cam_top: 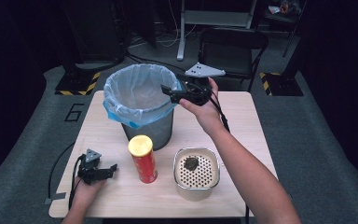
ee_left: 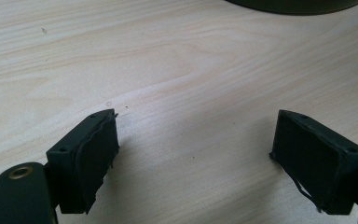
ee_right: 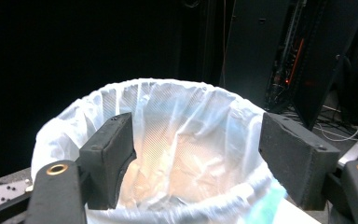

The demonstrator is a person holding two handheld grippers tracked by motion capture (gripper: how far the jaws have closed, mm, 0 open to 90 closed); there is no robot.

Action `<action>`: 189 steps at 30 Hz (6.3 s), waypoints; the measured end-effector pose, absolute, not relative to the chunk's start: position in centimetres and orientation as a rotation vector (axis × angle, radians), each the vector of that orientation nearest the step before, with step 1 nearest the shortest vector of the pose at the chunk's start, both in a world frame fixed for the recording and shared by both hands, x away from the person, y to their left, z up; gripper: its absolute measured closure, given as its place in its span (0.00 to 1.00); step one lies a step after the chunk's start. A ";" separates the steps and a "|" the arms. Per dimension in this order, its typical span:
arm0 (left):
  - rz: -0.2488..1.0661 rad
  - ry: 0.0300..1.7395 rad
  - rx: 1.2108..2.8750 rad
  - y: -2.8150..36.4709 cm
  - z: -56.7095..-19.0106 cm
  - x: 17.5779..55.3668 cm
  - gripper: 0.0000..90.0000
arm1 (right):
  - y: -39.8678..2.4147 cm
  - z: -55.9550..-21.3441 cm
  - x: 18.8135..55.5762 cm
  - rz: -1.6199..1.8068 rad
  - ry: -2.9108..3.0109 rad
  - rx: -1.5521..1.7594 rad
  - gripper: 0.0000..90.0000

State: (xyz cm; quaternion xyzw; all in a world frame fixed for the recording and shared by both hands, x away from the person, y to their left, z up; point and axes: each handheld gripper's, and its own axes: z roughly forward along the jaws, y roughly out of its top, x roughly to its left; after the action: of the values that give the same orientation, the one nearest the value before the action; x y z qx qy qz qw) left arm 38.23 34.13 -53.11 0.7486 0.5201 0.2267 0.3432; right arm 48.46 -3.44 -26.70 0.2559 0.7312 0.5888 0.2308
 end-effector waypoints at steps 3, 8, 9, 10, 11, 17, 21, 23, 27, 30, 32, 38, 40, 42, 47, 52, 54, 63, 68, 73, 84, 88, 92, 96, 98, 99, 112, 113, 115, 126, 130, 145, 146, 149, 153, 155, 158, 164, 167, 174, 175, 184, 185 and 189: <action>0.590 1.364 1.955 34.1 -53.0 38.1 0.16 | -4.6 -27.1 48.2 1.612 1.995 0.715 0.32; 0.568 1.372 1.948 34.1 -52.8 38.0 0.20 | -6.5 -28.0 47.7 1.598 1.978 0.737 0.34; 0.558 1.373 1.938 34.2 -52.7 38.0 0.20 | -6.5 -28.0 47.7 1.598 1.978 0.737 0.34; 0.549 1.375 1.932 34.1 -52.7 38.0 0.20 | -6.9 -28.2 47.7 1.599 1.973 0.733 0.34; 0.537 1.377 1.922 34.1 -52.7 38.0 0.21 | -7.1 -28.3 47.6 1.596 1.971 0.734 0.34; 0.505 1.343 1.919 33.6 -52.1 37.7 0.20 | -8.2 -29.3 46.8 1.590 1.965 0.748 0.35; 0.479 1.322 1.913 33.1 -51.6 37.4 0.17 | -8.6 -29.8 46.3 1.594 1.962 0.746 0.35; 0.474 1.301 1.910 32.8 -51.1 37.1 0.16 | -9.0 -30.2 46.0 1.591 1.957 0.728 0.35; 0.470 1.257 1.896 32.1 -50.0 36.4 0.15 | -9.9 -30.9 45.1 1.582 1.958 0.741 0.35; 0.463 1.235 1.897 31.7 -49.4 36.0 0.14 | -10.5 -31.5 44.5 1.577 1.959 0.759 0.35; 0.446 1.218 1.909 31.4 -48.8 35.8 0.13 | -10.9 -31.9 44.3 1.580 1.957 0.767 0.35; 0.428 1.147 1.918 30.3 -47.4 35.1 0.13 | -12.3 -33.6 43.1 1.545 1.960 0.801 0.35; 0.426 1.131 1.921 30.0 -47.2 34.9 0.13 | -12.9 -34.2 42.9 1.545 1.954 0.812 0.35; 0.411 1.120 1.918 29.6 -46.9 34.6 0.13 | -13.4 -34.7 42.7 1.538 1.950 0.825 0.35; 0.381 1.058 1.925 28.3 -46.4 34.0 0.13 | -14.6 -35.5 42.2 1.510 1.961 0.850 0.35; 0.362 1.026 1.930 26.9 -46.1 33.8 0.13 | -15.2 -36.1 41.9 1.505 1.962 0.874 0.35; 0.369 1.012 1.931 26.5 -46.0 33.8 0.13 | -15.4 -36.3 41.8 1.504 1.959 0.881 0.35; 0.360 0.981 1.957 25.3 -46.5 34.0 0.13 | -16.1 -36.6 41.6 1.511 1.947 0.917 0.35; 0.347 0.974 1.953 24.7 -46.5 34.2 0.13 | -16.3 -36.9 41.4 1.501 1.949 0.915 0.35; 0.355 0.940 1.969 24.2 -46.6 34.6 0.13 | -16.6 -37.3 41.3 1.500 1.947 0.930 0.35; 0.360 0.921 1.963 23.3 -47.4 35.4 0.16 | -17.1 -38.6 41.1 1.492 1.942 0.958 0.35; 0.355 0.911 1.954 23.2 -47.7 35.4 0.17 | -17.3 -39.0 41.1 1.483 1.944 0.959 0.35; 0.364 0.909 1.953 23.3 -48.2 35.4 0.18 | -17.4 -39.2 41.0 1.480 1.940 0.968 0.35; 0.368 0.907 1.955 23.3 -48.7 35.4 0.19 | -17.5 -39.5 41.0 1.478 1.943 0.967 0.35; 0.369 0.905 1.961 23.3 -48.8 35.4 0.20 | -17.5 -39.7 41.0 1.475 1.943 0.971 0.35; 0.370 0.903 1.964 23.2 -48.9 35.4 0.20 | -17.5 -39.8 40.9 1.473 1.945 0.975 0.35; 0.412 0.883 1.998 22.8 -49.1 35.3 0.25 | -17.3 -40.7 41.0 1.448 1.953 0.975 0.35; 0.413 0.888 1.991 22.8 -49.2 35.3 0.25 | -17.3 -40.7 40.9 1.447 1.955 0.974 0.35; 0.400 0.895 1.993 22.9 -49.1 35.4 0.25 | -17.2 -40.8 40.9 1.445 1.955 0.977 0.35; 0.414 0.915 1.975 23.3 -48.0 35.2 0.26 | -17.2 -40.6 40.8 1.469 1.935 0.996 0.35; 0.423 0.927 1.977 23.3 -47.5 35.1 0.26 | -17.2 -40.6 40.7 1.479 1.919 1.012 0.35; 0.430 0.953 1.958 23.5 -43.4 34.5 0.26 | -17.2 -41.0 40.4 1.450 1.931 1.004 0.35; 0.440 0.953 1.954 23.5 -43.1 34.5 0.26 | -17.2 -41.0 40.4 1.450 1.933 1.009 0.35; 0.445 0.944 1.965 23.4 -41.9 34.4 0.26 | -17.3 -41.2 40.4 1.447 1.935 1.000 0.35; 0.449 0.938 1.978 23.2 -40.3 34.3 0.26 | -17.5 -41.4 40.2 1.437 1.941 1.009 0.35; 0.449 0.937 1.980 23.1 -39.5 34.3 0.26 | -17.5 -41.4 40.2 1.433 1.942 1.018 0.35; 0.450 0.929 1.987 23.0 -38.4 34.2 0.26 | -17.5 -41.5 40.2 1.428 1.945 1.005 0.35; 0.443 0.900 2.002 22.7 -36.3 34.3 0.26 | -17.7 -41.8 40.2 1.428 1.947 1.021 0.35; 0.445 0.893 2.004 22.6 -35.5 34.5 0.26 | -17.8 -42.0 40.2 1.427 1.950 1.036 0.35; 0.444 0.906 2.006 22.3 -34.2 34.6 0.26 | -18.1 -42.2 40.0 1.421 1.949 1.041 0.35; 0.430 0.905 2.004 22.2 -33.8 34.6 0.26 | -18.2 -42.2 40.0 1.421 1.950 1.045 0.35; 0.428 0.881 2.007 21.7 -30.8 34.7 0.26 | -18.1 -42.3 39.9 1.417 1.956 1.044 0.35; 0.423 0.878 2.007 21.7 -30.5 34.7 0.26 | -18.1 -42.3 39.9 1.418 1.955 1.044 0.35; 0.424 0.872 2.000 21.5 -29.0 34.7 0.26 | -18.3 -42.4 39.9 1.419 1.951 1.048 0.35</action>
State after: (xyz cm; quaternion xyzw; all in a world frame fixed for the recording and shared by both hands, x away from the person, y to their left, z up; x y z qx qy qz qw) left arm 34.67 21.48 -29.01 0.8066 0.3516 0.1709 0.4433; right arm 39.86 -18.30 -42.35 0.3854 0.7176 0.5220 0.2531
